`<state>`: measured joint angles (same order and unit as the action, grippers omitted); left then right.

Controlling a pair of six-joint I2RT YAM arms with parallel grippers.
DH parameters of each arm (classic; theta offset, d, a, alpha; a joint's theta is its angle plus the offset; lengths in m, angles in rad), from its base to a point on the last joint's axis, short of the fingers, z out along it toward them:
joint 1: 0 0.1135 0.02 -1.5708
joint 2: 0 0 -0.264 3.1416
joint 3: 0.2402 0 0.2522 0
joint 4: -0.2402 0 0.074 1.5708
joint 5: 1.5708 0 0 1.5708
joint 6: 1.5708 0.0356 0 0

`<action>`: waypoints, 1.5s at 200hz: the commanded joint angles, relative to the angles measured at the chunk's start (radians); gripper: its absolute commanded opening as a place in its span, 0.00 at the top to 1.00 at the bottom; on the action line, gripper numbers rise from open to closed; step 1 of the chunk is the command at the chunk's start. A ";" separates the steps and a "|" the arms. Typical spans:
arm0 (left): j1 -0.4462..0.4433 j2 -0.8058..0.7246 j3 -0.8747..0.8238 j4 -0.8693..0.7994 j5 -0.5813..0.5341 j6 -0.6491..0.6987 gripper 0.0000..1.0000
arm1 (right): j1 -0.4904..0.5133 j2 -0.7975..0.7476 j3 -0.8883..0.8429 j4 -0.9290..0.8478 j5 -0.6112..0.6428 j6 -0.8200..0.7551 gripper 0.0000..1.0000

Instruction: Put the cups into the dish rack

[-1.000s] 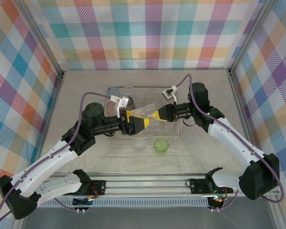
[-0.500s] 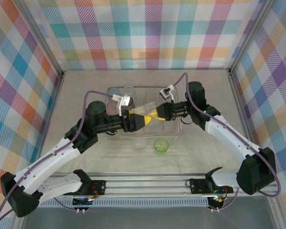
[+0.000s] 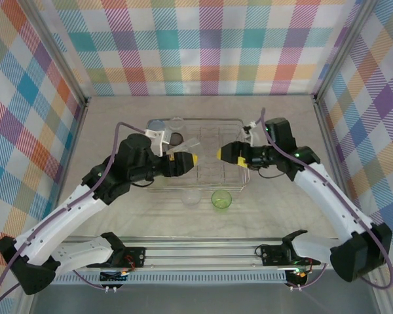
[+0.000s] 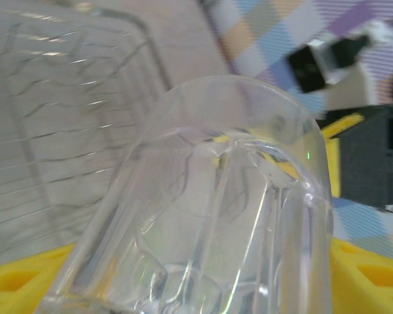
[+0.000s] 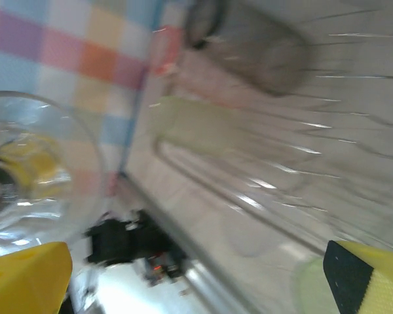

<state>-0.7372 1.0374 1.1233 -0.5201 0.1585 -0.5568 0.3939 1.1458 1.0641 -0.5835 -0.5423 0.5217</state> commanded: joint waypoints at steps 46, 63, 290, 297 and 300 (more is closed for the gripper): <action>-0.006 0.262 0.243 -0.482 -0.196 0.071 1.00 | -0.035 -0.240 -0.109 -0.156 0.459 -0.076 0.01; -0.011 0.306 0.259 -0.490 -0.221 0.071 1.00 | -0.035 -0.261 -0.115 -0.161 0.471 -0.083 0.01; -0.033 1.007 0.636 -0.807 -0.448 0.242 0.51 | -0.038 -0.212 -0.118 -0.206 0.458 -0.141 0.01; -0.032 1.007 0.636 -0.812 -0.450 0.244 0.43 | -0.038 -0.212 -0.116 -0.208 0.458 -0.141 0.01; -0.031 1.008 0.635 -0.814 -0.452 0.245 0.40 | -0.038 -0.212 -0.116 -0.208 0.457 -0.143 0.01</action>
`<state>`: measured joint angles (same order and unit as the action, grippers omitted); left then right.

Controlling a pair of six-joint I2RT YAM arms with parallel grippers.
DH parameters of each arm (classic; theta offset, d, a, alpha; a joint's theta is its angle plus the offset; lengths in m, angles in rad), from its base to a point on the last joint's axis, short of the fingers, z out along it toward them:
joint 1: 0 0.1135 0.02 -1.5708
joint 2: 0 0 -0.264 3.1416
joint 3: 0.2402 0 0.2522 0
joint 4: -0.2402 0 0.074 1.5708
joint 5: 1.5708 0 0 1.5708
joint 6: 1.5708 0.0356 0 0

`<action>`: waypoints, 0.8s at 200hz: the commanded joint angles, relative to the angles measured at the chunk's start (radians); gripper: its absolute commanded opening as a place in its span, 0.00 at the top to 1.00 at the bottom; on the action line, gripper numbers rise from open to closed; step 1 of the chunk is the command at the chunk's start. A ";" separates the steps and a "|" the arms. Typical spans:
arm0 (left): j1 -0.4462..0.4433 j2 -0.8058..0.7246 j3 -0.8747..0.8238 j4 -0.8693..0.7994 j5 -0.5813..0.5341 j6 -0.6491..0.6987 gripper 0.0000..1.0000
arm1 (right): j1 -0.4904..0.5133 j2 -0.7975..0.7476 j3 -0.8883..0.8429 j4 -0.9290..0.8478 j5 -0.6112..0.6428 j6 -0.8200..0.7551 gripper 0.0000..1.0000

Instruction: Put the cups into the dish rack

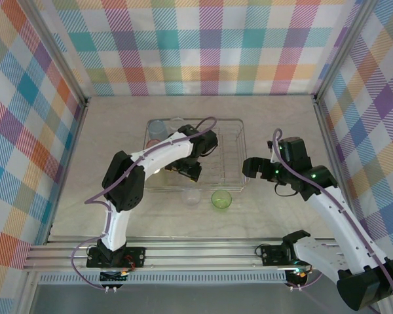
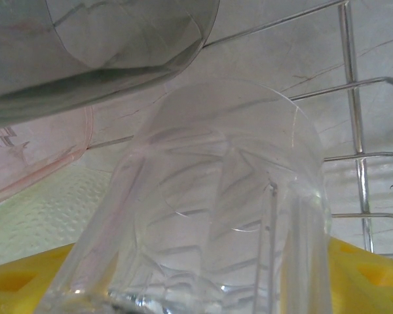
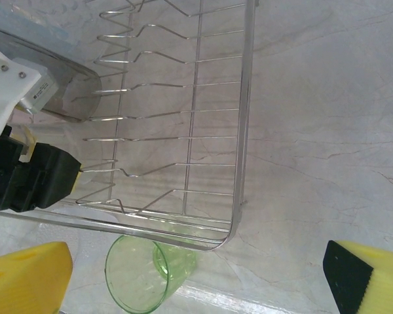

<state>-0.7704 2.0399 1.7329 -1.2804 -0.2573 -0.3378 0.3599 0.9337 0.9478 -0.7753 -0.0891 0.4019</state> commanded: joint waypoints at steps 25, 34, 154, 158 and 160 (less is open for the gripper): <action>0.003 -0.002 0.021 -0.063 -0.054 0.028 0.25 | -0.005 0.008 0.014 -0.030 -0.011 -0.029 0.01; 0.004 -0.009 0.017 -0.062 -0.057 0.028 0.21 | -0.005 0.016 0.022 -0.039 -0.019 -0.030 0.01; 0.001 -0.202 -0.029 0.004 -0.022 0.011 0.00 | 0.028 0.081 0.005 -0.219 -0.184 0.019 0.16; 0.001 -0.212 -0.033 0.012 -0.017 0.009 0.00 | 0.039 0.079 0.000 -0.225 -0.173 0.027 0.17; 0.000 -0.217 -0.035 0.015 -0.015 0.007 0.00 | 0.047 0.078 -0.003 -0.227 -0.168 0.030 0.17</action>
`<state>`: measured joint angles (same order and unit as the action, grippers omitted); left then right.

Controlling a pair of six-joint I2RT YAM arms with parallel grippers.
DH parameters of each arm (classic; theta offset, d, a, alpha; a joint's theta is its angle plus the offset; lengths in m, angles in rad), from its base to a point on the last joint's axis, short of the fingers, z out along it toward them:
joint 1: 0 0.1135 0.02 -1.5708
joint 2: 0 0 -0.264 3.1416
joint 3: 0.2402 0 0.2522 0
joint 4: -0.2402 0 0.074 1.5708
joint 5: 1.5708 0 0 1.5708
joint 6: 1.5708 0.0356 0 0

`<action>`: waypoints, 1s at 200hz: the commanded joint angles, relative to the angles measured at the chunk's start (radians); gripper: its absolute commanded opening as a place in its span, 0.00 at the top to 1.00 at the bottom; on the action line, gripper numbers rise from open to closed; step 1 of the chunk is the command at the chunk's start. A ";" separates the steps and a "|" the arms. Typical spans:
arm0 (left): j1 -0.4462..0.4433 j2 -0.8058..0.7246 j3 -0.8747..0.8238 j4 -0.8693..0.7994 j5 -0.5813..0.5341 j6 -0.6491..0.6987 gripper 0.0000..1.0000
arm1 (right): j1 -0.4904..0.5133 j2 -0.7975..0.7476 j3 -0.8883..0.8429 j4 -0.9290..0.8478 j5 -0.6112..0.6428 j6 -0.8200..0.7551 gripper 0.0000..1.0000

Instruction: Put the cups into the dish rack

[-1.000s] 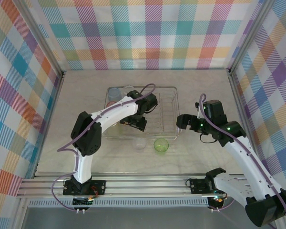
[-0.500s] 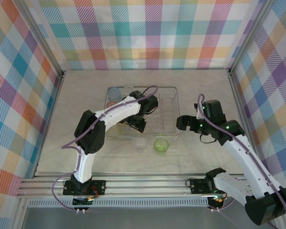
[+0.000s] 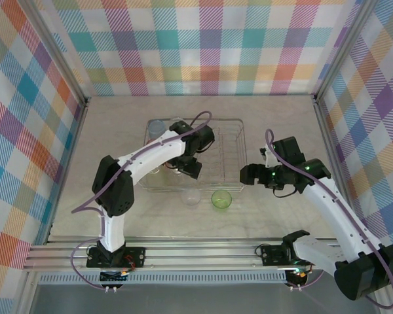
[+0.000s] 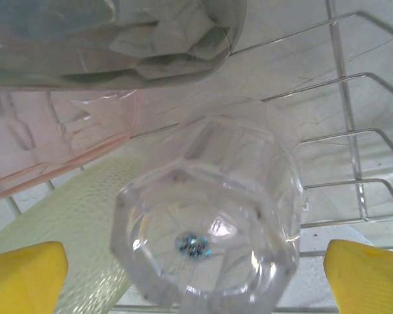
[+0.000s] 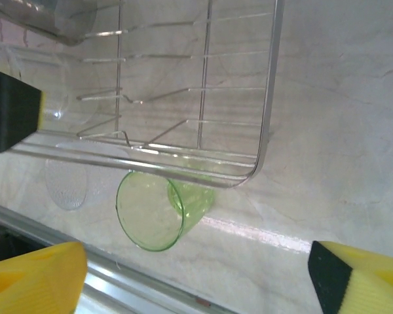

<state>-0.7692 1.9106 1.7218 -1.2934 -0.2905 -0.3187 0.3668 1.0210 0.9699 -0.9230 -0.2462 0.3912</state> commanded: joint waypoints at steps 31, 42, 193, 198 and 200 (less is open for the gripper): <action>-0.005 -0.179 -0.069 0.102 0.024 -0.026 0.00 | 0.178 -0.008 -0.058 -0.095 0.085 0.122 0.17; -0.010 -0.222 -0.093 0.142 0.013 -0.026 0.00 | 0.223 0.004 -0.068 -0.085 0.112 0.148 0.18; -0.015 -0.980 -0.765 0.696 0.069 -0.134 0.00 | 0.412 0.320 -0.004 0.077 0.234 0.212 0.39; -0.016 -0.976 -0.766 0.686 0.071 -0.137 0.00 | 0.415 0.326 0.000 0.076 0.238 0.211 0.39; -0.015 -0.975 -0.767 0.684 0.072 -0.137 0.00 | 0.415 0.328 0.002 0.076 0.239 0.211 0.39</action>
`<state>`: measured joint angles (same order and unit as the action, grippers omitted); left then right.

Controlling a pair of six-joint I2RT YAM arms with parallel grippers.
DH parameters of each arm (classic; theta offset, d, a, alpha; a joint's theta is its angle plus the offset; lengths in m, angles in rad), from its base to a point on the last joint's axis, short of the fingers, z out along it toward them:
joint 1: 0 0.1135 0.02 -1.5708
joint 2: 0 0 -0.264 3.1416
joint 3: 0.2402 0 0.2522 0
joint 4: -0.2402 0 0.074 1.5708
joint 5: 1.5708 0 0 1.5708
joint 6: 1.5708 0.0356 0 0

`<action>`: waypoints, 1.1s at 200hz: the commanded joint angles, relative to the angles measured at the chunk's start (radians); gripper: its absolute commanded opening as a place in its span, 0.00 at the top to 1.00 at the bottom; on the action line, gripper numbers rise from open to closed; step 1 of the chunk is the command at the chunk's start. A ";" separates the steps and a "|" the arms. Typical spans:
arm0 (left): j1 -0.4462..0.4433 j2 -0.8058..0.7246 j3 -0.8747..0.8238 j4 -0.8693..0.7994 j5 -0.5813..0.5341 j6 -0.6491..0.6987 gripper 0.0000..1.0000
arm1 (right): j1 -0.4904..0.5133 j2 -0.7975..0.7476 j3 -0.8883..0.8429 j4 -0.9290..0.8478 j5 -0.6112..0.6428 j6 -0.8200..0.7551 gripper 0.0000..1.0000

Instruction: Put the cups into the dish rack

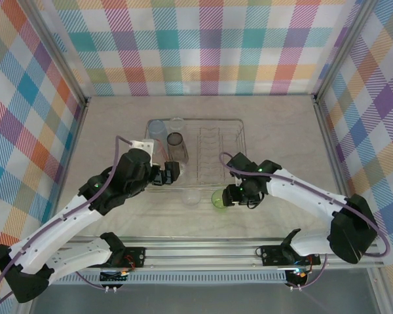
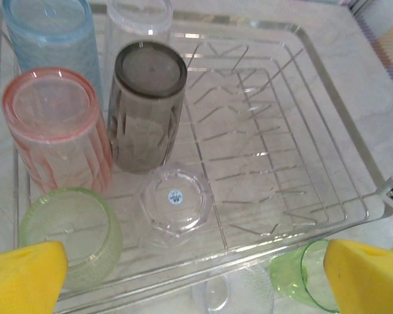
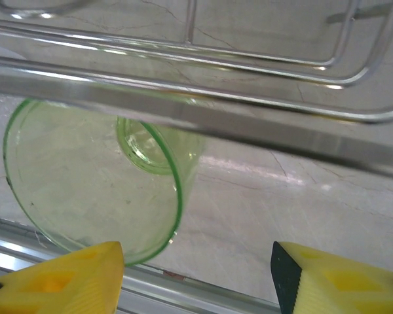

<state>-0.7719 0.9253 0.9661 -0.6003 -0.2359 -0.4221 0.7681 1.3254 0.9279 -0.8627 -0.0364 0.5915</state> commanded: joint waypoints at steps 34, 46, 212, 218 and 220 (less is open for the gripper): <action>-0.012 0.007 -0.041 0.017 0.117 -0.076 0.06 | 0.016 -0.002 0.058 -0.028 0.073 0.005 0.38; -0.016 0.011 -0.058 0.044 0.178 -0.103 0.11 | 0.016 -0.047 0.053 -0.048 0.102 0.005 0.37; -0.391 0.567 0.101 0.100 0.046 -0.469 0.19 | -0.211 -0.458 -0.036 -0.199 0.177 -0.090 0.01; -0.391 0.586 0.109 0.097 0.046 -0.480 0.20 | -0.213 -0.457 -0.038 -0.195 0.171 -0.096 0.01; -0.391 0.593 0.110 0.097 0.046 -0.484 0.20 | -0.212 -0.456 -0.038 -0.194 0.166 -0.097 0.01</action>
<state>-1.1454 1.4528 1.0248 -0.4938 -0.1555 -0.8455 0.5621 0.8616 0.8894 -1.0386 0.1459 0.5148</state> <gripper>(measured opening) 0.812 0.988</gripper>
